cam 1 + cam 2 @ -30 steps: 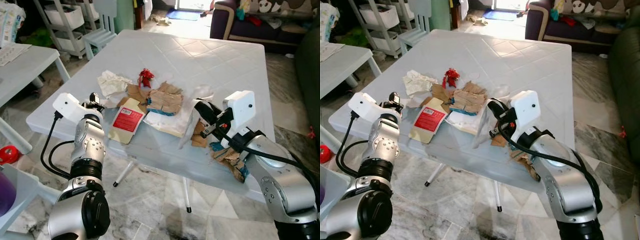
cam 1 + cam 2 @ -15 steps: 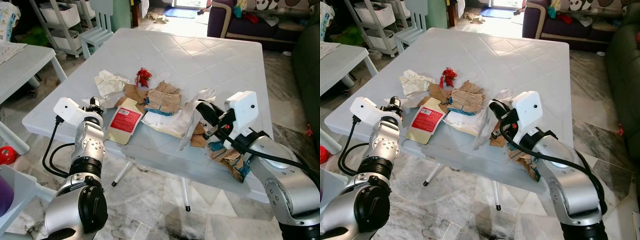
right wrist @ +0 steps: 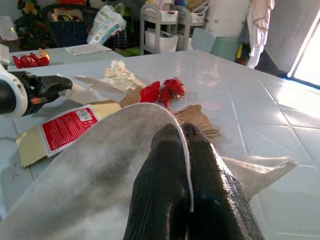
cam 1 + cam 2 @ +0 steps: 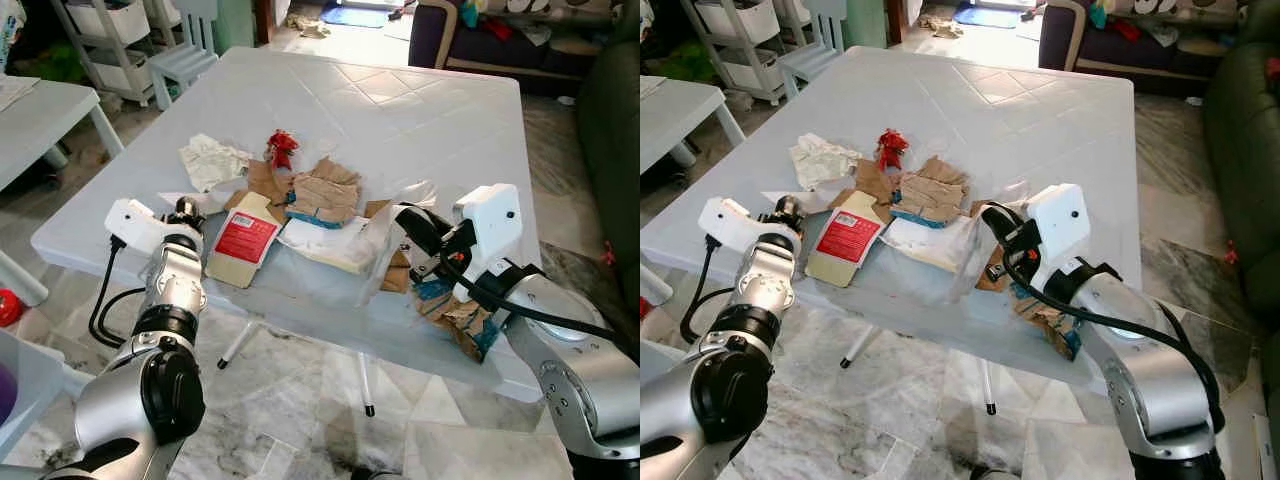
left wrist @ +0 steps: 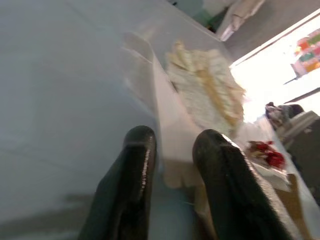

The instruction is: Picking trash to rubbish bin

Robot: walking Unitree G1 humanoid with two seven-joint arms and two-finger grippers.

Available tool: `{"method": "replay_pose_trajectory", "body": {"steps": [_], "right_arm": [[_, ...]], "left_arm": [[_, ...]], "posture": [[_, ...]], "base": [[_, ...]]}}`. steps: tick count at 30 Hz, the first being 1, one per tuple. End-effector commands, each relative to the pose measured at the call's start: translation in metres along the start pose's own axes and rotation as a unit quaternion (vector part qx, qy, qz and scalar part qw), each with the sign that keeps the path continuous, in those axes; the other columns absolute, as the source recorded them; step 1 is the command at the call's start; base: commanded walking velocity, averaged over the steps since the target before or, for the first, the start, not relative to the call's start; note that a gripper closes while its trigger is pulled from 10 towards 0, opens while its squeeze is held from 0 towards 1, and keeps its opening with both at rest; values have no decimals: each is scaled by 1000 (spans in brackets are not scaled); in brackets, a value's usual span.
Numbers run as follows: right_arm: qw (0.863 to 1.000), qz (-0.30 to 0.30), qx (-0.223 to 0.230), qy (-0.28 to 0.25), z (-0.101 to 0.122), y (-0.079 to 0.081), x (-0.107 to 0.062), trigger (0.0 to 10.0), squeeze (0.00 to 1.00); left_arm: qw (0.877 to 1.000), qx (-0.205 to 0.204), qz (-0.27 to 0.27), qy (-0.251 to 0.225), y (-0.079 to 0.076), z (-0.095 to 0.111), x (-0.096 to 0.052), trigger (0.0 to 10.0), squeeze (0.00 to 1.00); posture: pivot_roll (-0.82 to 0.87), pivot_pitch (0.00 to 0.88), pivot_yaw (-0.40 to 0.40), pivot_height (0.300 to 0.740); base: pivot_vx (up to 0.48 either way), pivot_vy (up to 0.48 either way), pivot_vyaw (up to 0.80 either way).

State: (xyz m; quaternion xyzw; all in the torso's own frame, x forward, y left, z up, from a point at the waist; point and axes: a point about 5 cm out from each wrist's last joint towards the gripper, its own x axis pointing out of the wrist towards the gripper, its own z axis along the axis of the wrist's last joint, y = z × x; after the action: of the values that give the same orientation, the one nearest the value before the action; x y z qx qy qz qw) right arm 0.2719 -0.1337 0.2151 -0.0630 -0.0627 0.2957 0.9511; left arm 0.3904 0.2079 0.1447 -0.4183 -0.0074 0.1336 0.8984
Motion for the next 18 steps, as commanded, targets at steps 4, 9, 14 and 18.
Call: {"method": "replay_pose_trajectory", "body": {"steps": [4, 9, 14, 18], "right_arm": [[1000, -5, -9, -9, 6, -2, -3, 10000, 0], [1000, -5, -10, -9, 7, -2, -2, 10000, 0], [1000, -6, -12, -9, 7, -3, -2, 10000, 0], [1000, -6, -12, -9, 7, -2, -1, 10000, 0]], "left_arm": [[1000, -3, -15, -3, -9, 1, 2, 0, 0], [1000, -11, -8, -1, -6, 2, 2, 0, 0], [1000, -23, -4, -2, -2, 2, 2, 0, 0], [1000, -27, -4, -2, -2, 2, 2, 0, 0]], "posture": [[-203, 141, -12, 740], [-204, 136, -12, 740], [-205, 130, -9, 740], [-203, 130, -7, 740]], "base": [[0, 0, 0], [0, 0, 0], [0, 0, 0], [0, 0, 0]]}}
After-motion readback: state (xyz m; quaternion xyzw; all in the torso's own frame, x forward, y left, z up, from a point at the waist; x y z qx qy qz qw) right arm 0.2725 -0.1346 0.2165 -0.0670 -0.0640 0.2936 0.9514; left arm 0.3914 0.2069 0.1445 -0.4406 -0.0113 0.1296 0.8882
